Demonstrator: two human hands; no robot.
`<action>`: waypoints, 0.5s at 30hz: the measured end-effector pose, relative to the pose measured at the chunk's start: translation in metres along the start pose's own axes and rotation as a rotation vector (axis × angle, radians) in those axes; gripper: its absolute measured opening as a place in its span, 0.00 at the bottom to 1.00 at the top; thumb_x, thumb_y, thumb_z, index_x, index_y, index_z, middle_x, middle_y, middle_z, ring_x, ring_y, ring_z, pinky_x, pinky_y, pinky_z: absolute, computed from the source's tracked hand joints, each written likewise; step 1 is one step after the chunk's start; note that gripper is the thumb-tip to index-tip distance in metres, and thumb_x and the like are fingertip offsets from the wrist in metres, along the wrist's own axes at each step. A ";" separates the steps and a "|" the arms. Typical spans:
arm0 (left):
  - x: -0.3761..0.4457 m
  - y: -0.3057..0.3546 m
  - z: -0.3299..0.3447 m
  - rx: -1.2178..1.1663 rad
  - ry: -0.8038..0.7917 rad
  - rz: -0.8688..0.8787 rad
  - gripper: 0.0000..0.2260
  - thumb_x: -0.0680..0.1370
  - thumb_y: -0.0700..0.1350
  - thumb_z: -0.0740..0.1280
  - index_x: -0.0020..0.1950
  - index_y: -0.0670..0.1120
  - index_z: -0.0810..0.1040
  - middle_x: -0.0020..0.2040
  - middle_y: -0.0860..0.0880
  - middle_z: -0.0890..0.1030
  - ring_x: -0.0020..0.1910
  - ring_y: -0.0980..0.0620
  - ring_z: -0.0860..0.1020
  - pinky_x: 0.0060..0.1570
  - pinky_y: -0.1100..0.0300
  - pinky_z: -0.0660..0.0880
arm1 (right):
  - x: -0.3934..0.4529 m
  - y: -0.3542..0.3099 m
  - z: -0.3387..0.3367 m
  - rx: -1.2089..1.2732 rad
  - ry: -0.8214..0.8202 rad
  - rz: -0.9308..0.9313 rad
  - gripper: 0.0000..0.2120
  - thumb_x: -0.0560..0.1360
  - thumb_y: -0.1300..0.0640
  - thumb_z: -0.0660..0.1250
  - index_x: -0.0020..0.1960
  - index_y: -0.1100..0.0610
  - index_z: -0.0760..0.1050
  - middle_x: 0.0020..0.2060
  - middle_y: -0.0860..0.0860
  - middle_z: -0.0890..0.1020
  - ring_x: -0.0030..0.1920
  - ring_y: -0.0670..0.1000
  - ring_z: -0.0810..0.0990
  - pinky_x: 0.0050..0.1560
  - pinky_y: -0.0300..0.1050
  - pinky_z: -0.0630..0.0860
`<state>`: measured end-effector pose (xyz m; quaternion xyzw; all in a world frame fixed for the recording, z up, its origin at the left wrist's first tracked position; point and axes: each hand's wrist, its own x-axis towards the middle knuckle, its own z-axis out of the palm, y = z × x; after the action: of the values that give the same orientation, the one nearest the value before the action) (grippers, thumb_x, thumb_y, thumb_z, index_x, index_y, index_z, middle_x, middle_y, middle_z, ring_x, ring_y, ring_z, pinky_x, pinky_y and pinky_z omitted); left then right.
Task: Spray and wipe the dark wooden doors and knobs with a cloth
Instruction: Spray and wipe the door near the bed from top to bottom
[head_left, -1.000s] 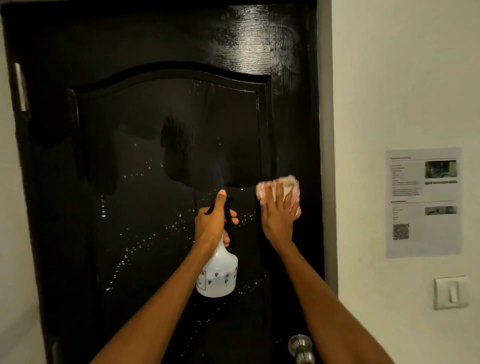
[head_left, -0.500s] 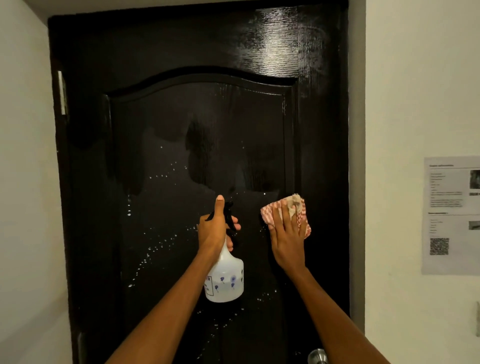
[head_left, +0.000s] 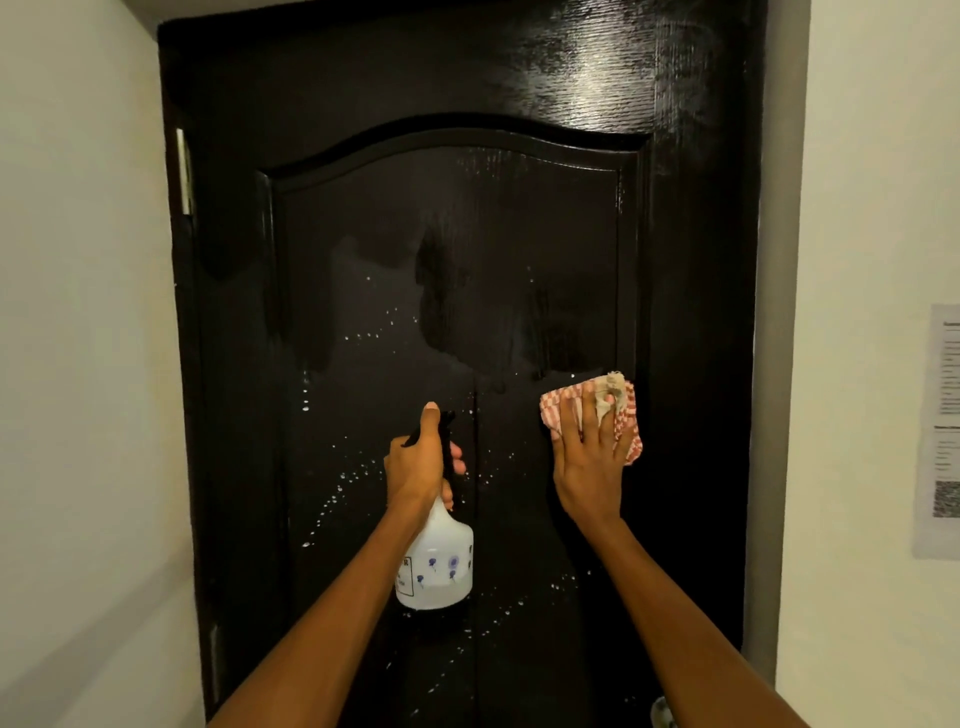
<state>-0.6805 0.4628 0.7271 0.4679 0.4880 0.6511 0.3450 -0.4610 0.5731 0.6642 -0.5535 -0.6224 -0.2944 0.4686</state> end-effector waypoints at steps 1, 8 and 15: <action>0.000 -0.001 -0.004 -0.006 -0.022 0.000 0.32 0.83 0.65 0.60 0.43 0.37 0.83 0.35 0.42 0.84 0.24 0.47 0.75 0.22 0.58 0.71 | 0.001 -0.004 0.000 0.004 0.014 -0.016 0.27 0.83 0.49 0.54 0.81 0.51 0.55 0.80 0.57 0.58 0.79 0.64 0.54 0.75 0.69 0.50; 0.000 -0.005 -0.030 0.031 0.072 0.029 0.31 0.83 0.63 0.59 0.39 0.37 0.80 0.31 0.41 0.80 0.20 0.49 0.72 0.20 0.59 0.70 | -0.002 -0.035 0.008 0.089 0.045 -0.060 0.26 0.83 0.48 0.52 0.80 0.51 0.58 0.78 0.57 0.63 0.78 0.63 0.59 0.74 0.69 0.56; 0.013 -0.004 -0.062 0.008 0.160 0.019 0.30 0.83 0.64 0.59 0.40 0.38 0.81 0.31 0.43 0.79 0.21 0.50 0.72 0.21 0.59 0.72 | -0.011 -0.058 0.020 0.085 -0.015 -0.038 0.26 0.84 0.48 0.52 0.80 0.51 0.58 0.80 0.55 0.61 0.80 0.61 0.52 0.76 0.66 0.48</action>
<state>-0.7431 0.4561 0.7218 0.4205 0.5122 0.6877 0.2965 -0.5230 0.5738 0.6555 -0.5234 -0.6484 -0.2725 0.4810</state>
